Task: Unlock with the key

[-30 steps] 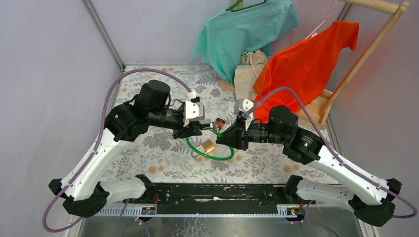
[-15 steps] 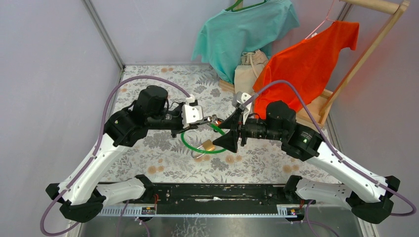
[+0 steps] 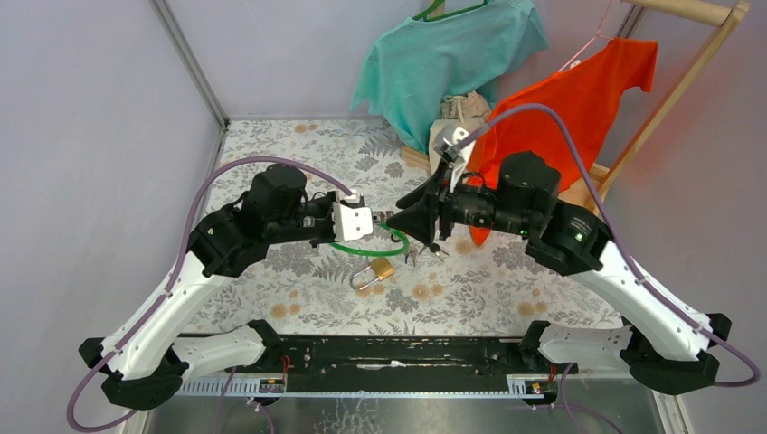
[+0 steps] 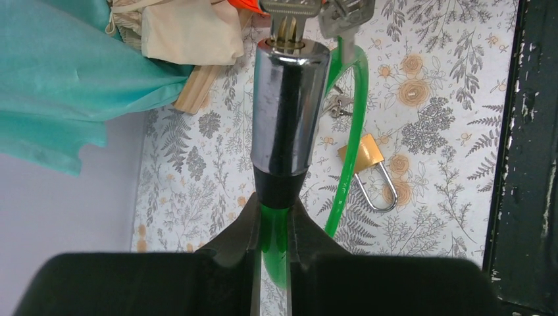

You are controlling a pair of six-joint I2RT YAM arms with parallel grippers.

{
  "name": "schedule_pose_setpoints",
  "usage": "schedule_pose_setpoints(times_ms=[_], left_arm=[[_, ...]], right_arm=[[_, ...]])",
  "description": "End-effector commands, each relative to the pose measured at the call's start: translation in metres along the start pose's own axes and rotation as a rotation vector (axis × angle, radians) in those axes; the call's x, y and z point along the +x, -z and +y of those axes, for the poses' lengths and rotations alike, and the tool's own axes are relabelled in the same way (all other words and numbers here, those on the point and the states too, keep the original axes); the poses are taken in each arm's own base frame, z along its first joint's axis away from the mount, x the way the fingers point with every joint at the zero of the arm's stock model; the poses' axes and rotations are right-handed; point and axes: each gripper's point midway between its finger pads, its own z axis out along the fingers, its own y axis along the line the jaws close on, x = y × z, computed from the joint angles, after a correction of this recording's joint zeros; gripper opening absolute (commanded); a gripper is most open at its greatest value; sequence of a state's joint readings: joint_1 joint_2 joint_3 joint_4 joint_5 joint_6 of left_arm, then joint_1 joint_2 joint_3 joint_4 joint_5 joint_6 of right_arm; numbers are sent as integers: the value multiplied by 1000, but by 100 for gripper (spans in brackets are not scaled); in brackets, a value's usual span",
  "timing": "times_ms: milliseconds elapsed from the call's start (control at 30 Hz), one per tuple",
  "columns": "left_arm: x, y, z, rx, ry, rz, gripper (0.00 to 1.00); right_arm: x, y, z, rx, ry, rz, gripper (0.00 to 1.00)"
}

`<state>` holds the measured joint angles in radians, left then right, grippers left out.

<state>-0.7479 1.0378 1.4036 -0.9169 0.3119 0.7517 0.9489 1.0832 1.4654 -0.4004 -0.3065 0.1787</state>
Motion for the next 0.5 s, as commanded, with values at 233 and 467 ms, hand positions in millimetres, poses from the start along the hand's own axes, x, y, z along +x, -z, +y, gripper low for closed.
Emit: schedule_pose_setpoints(times_ms=[233, 467], left_arm=[[-19, 5, 24, -113, -89, -48, 0], [-19, 4, 23, -109, -91, -47, 0]], right_arm=[[0, -18, -10, 46, -32, 65, 36], [6, -12, -10, 50, -27, 82, 31]])
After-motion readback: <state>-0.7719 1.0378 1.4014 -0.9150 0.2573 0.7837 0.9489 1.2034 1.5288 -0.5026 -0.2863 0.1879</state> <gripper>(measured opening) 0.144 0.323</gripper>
